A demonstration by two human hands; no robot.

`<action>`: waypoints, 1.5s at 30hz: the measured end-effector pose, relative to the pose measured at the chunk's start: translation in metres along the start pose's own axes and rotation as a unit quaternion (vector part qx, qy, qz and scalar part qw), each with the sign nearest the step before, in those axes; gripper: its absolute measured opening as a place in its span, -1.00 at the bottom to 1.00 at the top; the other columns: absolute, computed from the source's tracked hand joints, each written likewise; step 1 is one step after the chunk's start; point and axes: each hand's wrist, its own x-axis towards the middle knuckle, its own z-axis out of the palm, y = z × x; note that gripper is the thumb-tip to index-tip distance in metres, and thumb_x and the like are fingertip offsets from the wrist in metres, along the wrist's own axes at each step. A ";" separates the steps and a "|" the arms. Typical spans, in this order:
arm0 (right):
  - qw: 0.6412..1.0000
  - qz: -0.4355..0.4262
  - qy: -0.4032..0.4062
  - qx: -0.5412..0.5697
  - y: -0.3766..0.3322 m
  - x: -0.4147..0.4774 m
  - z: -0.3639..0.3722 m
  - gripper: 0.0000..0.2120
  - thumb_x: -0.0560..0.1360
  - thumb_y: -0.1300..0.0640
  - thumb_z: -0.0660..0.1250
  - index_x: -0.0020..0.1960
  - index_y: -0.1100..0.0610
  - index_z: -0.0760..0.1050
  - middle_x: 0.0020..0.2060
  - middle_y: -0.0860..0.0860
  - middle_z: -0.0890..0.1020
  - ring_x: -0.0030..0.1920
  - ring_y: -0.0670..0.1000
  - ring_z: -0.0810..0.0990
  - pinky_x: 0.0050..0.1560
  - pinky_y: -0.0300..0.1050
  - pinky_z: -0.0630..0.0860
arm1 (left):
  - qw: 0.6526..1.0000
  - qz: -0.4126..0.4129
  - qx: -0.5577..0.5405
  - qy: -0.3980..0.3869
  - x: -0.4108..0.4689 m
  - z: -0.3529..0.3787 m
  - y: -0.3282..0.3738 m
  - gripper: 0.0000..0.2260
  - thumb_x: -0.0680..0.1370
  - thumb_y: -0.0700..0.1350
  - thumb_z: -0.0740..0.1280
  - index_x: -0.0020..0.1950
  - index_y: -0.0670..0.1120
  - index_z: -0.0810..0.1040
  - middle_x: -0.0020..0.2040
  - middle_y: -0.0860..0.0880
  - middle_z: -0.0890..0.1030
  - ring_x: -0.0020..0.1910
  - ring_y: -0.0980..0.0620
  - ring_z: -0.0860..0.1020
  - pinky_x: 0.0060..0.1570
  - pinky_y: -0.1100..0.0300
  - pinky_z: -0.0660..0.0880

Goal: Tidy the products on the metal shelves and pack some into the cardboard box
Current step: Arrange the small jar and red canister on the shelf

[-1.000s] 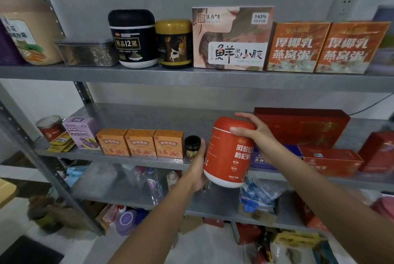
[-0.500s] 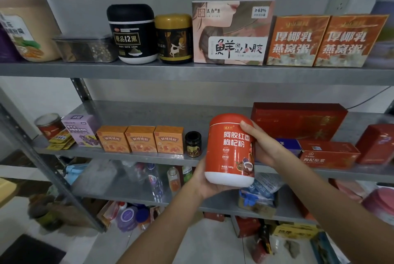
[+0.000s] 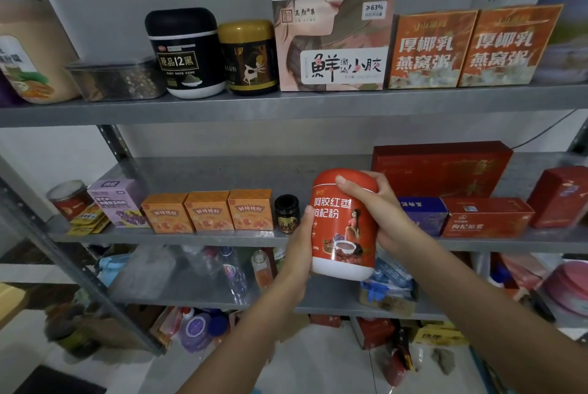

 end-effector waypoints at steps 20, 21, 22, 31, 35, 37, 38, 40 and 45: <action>0.999 -0.048 0.008 -0.023 0.003 -0.012 -0.011 -0.40 0.26 -0.11 0.51 0.25 -0.07 0.41 0.11 0.06 0.59 -0.03 0.11 0.68 -0.15 0.02 0.65 | 0.991 -0.097 -0.083 -0.037 -0.010 -0.006 0.005 -0.45 0.52 0.36 0.14 0.30 0.01 0.53 0.10 -0.08 0.69 0.12 -0.10 0.65 0.20 -0.16 0.51; 0.997 -0.053 0.025 -0.040 0.004 -0.012 -0.009 -0.42 0.28 -0.10 0.53 0.23 -0.07 0.41 0.11 0.05 0.59 -0.03 0.09 0.67 -0.14 0.03 0.65 | 0.994 -0.088 -0.057 -0.043 -0.013 -0.004 0.007 -0.44 0.50 0.38 0.14 0.30 0.05 0.52 0.10 -0.07 0.69 0.10 -0.08 0.66 0.21 -0.16 0.51; 0.997 -0.043 0.035 -0.057 0.007 -0.011 -0.007 -0.42 0.30 -0.09 0.54 0.24 -0.08 0.39 0.10 0.03 0.58 -0.04 0.09 0.67 -0.14 0.03 0.64 | 0.994 -0.089 -0.033 -0.046 -0.016 -0.003 0.008 -0.44 0.48 0.40 0.15 0.30 0.07 0.51 0.09 -0.06 0.70 0.09 -0.07 0.66 0.19 -0.14 0.52; 0.994 0.098 -0.036 0.036 0.010 -0.005 -0.021 -0.32 0.33 -0.25 0.44 0.33 0.07 0.42 0.11 0.13 0.65 0.02 0.16 0.68 0.01 0.12 0.61 | 0.939 -0.248 -0.232 -0.057 -0.028 0.001 0.008 -0.39 0.50 0.35 0.23 0.30 -0.10 0.51 0.14 -0.26 0.65 0.17 -0.29 0.58 0.12 -0.28 0.50; 0.976 0.173 -0.074 0.107 0.022 -0.008 -0.023 -0.33 0.28 -0.27 0.42 0.25 0.11 0.49 -0.02 0.18 0.69 -0.10 0.19 0.70 -0.10 0.11 0.62 | 0.900 -0.305 -0.302 -0.079 -0.037 0.009 0.014 -0.40 0.54 0.33 0.23 0.29 -0.16 0.47 0.15 -0.33 0.62 0.20 -0.34 0.53 0.26 -0.35 0.36; 0.977 0.163 -0.065 0.119 0.025 -0.007 -0.023 -0.35 0.28 -0.25 0.41 0.25 0.09 0.49 -0.04 0.17 0.69 -0.14 0.17 0.70 -0.19 0.07 0.63 | 0.893 -0.311 -0.313 -0.085 -0.038 0.009 0.011 -0.40 0.53 0.33 0.24 0.32 -0.14 0.45 0.17 -0.32 0.61 0.22 -0.34 0.52 0.28 -0.34 0.35; 0.981 0.147 -0.054 0.112 0.026 -0.006 -0.022 -0.31 0.25 -0.25 0.43 0.29 0.06 0.46 0.00 0.17 0.68 -0.11 0.18 0.70 -0.20 0.07 0.63 | 0.894 -0.308 -0.313 -0.086 -0.037 0.008 0.009 -0.39 0.53 0.33 0.25 0.33 -0.14 0.44 0.20 -0.31 0.60 0.24 -0.35 0.52 0.30 -0.34 0.34; 0.987 0.121 -0.030 0.100 0.025 -0.005 -0.021 -0.19 0.19 -0.26 0.46 0.36 0.02 0.39 0.10 0.17 0.65 -0.03 0.20 0.69 -0.16 0.10 0.63 | 0.905 -0.297 -0.292 -0.084 -0.035 0.006 0.006 -0.39 0.52 0.34 0.25 0.34 -0.11 0.44 0.22 -0.29 0.59 0.24 -0.33 0.53 0.30 -0.33 0.35; 0.999 0.035 0.011 0.005 0.014 -0.011 -0.020 -0.54 0.45 -0.13 0.37 0.28 -0.07 0.33 0.05 0.05 0.60 -0.10 0.09 0.67 -0.36 -0.11 0.60 | 0.973 -0.179 -0.146 -0.013 -0.028 0.002 0.010 -0.54 0.58 0.23 0.21 0.30 -0.06 0.51 0.07 -0.17 0.69 0.08 -0.18 0.66 0.08 -0.13 0.57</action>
